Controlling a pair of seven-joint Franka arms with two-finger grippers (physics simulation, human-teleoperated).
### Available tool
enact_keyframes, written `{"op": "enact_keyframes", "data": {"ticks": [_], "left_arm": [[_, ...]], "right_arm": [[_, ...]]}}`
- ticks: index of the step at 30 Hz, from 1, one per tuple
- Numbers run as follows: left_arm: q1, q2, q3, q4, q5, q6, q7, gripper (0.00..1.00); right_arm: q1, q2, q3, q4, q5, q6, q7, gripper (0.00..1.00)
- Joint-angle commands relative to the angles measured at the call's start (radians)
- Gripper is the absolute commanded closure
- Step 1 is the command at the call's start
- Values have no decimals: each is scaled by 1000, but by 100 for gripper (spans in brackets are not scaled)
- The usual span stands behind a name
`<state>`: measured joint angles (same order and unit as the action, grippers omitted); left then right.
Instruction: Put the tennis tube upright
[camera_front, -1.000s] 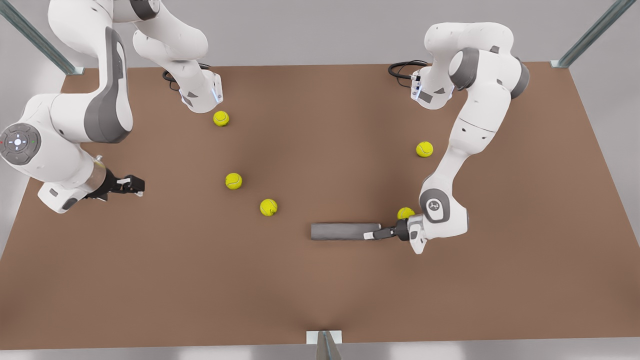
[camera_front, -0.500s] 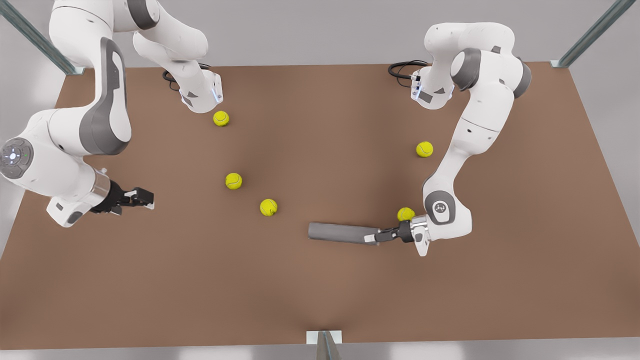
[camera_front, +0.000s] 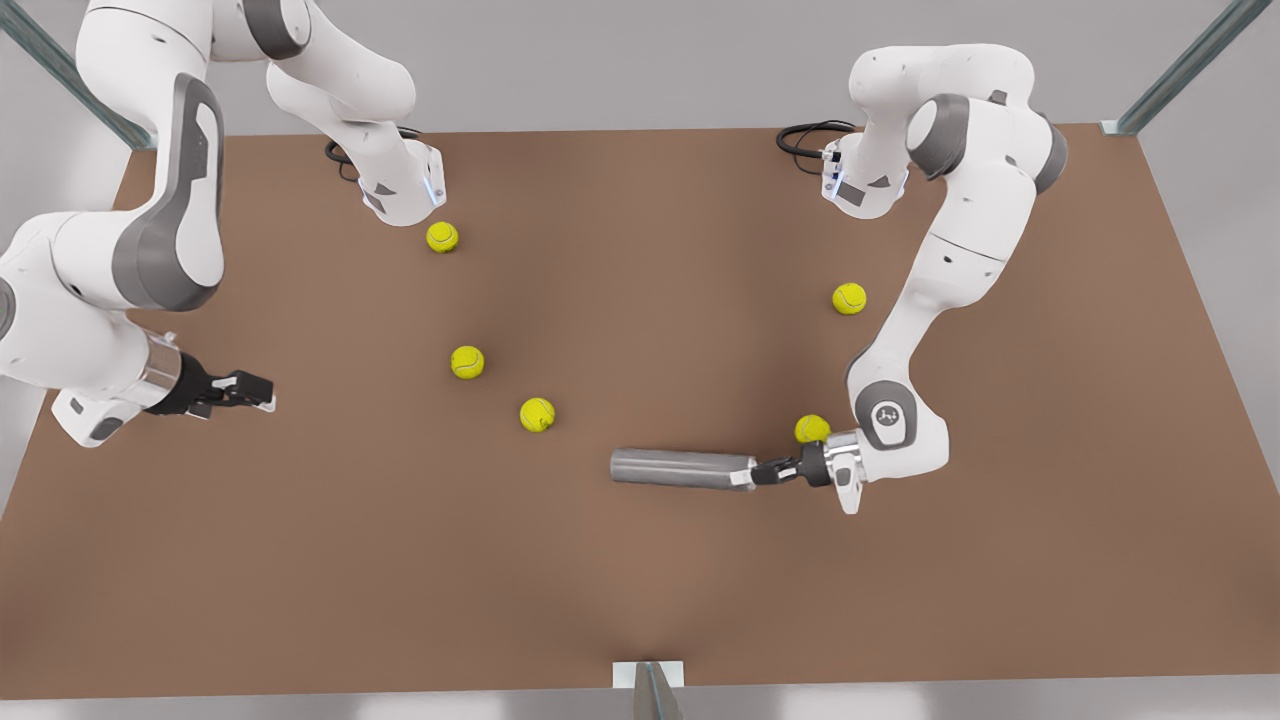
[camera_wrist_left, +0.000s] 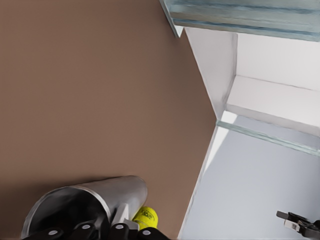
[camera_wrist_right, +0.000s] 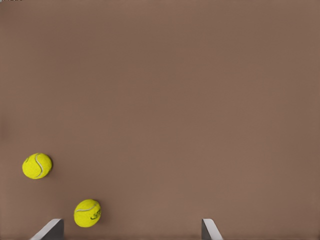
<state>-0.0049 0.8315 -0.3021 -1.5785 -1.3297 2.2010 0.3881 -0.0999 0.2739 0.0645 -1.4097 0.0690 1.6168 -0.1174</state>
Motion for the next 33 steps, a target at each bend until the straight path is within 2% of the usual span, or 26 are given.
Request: {"op": "enact_keyframes", "data": {"ticks": [1, 3, 14, 20, 23, 33], "left_arm": [[5, 0, -2, 0, -5, -1, 0, 79], [26, 3, -32, -2, -9, -1, 2, 79], [89, -6, -51, 0, -49, -92, -55, 79], [105, -6, -54, 54, -34, -135, -156, 79], [114, -3, -45, 126, 78, -198, -288, 79], [117, -45, -45, 126, 115, -207, -356, 79]], "right_arm": [[-1, 1, 0, 0, 0, -2, -1, 0], [6, -1, 1, 0, 0, -11, 2, 0], [-4, 1, -2, 0, -2, -11, 1, 0], [-6, 2, -2, -3, -2, -14, 1, 0], [-1, 4, 0, -5, 0, -32, 1, 0], [-4, 5, 0, -5, -2, -32, 1, 0]]}}
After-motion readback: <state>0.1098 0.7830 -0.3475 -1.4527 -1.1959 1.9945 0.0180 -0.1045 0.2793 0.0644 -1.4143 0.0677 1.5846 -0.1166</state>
